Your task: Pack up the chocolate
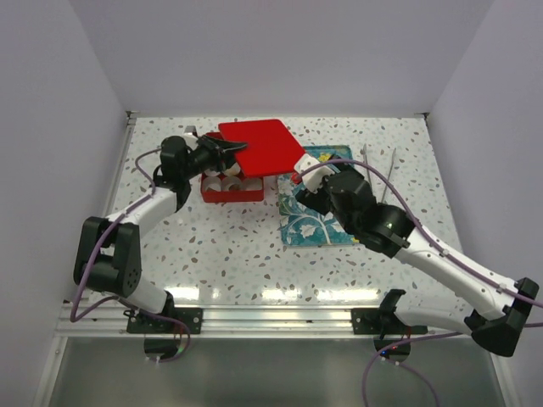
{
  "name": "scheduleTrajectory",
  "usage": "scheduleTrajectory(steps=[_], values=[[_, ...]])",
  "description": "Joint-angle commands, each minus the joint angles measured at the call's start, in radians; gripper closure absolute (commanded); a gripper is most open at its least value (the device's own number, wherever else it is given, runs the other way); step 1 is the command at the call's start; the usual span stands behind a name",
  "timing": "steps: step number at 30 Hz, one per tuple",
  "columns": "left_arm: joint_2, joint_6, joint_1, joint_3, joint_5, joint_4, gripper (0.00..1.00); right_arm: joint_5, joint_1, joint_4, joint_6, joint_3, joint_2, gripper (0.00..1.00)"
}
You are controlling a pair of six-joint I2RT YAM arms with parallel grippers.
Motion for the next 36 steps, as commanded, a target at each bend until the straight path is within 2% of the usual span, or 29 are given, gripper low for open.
scheduleTrajectory(steps=[1,7,10,12,14,20,21,24,28,32,36], values=[[0.003,0.078,0.030,0.088,0.046,0.089,1.00,-0.037,-0.004,-0.040,0.056,0.104,-0.044,0.18],[-0.004,0.285,0.070,0.213,0.064,-0.095,1.00,-0.071,-0.012,-0.061,0.082,0.251,0.028,0.16],[-0.013,0.388,0.085,0.281,0.083,-0.186,1.00,-0.146,-0.059,-0.070,0.114,0.323,0.087,0.15],[-0.017,0.451,0.099,0.298,0.096,-0.239,1.00,-0.241,-0.105,-0.102,0.176,0.371,0.126,0.15],[-0.028,0.476,0.108,0.299,0.125,-0.250,1.00,-0.339,-0.206,-0.141,0.231,0.461,0.190,0.15],[-0.054,0.572,0.139,0.284,0.234,-0.256,1.00,-0.658,-0.406,-0.138,0.403,0.615,0.327,0.16],[-0.060,0.583,0.142,0.280,0.248,-0.246,1.00,-0.780,-0.433,-0.129,0.462,0.630,0.341,0.16],[-0.082,0.588,0.146,0.257,0.299,-0.198,1.00,-1.019,-0.556,-0.041,0.612,0.597,0.394,0.18],[-0.105,0.578,0.151,0.218,0.343,-0.126,1.00,-1.282,-0.621,0.156,0.811,0.482,0.431,0.21],[-0.123,0.546,0.149,0.192,0.374,-0.030,1.00,-1.414,-0.628,0.394,0.967,0.370,0.443,0.27],[-0.131,0.450,0.149,0.146,0.391,0.128,1.00,-1.462,-0.628,0.523,1.084,0.279,0.448,0.31]])
